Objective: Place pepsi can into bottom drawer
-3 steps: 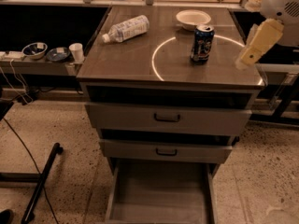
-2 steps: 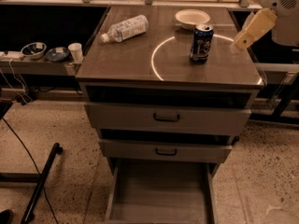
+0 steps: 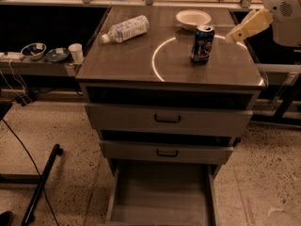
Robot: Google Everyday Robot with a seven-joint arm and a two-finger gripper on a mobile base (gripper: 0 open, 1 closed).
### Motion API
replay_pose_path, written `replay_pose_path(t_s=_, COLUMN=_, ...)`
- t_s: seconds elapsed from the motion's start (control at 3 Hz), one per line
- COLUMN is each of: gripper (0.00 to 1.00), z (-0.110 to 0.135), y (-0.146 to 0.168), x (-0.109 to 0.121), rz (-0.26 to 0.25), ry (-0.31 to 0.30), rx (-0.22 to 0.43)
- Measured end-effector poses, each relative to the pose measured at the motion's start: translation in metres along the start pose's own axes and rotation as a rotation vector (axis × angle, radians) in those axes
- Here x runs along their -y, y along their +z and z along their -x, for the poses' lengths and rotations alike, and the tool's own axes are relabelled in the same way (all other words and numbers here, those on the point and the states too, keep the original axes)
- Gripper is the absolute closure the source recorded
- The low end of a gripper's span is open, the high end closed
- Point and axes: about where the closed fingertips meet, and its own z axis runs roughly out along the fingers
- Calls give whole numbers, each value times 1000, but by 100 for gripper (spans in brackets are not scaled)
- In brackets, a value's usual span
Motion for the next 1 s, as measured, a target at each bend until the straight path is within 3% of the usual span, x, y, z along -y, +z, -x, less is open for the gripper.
replay_pose_path(t_s=0.33, gripper=0, z=-17, y=36, x=3, rz=-56, ry=30, rx=111)
replay_pose_path(t_s=0.67, gripper=0, z=-24, y=62, x=1, rz=-53, ry=68, rx=182)
replay_pose_path(t_s=1.0, gripper=0, z=-26, y=88, x=-4, rz=-10, ry=120, rx=244)
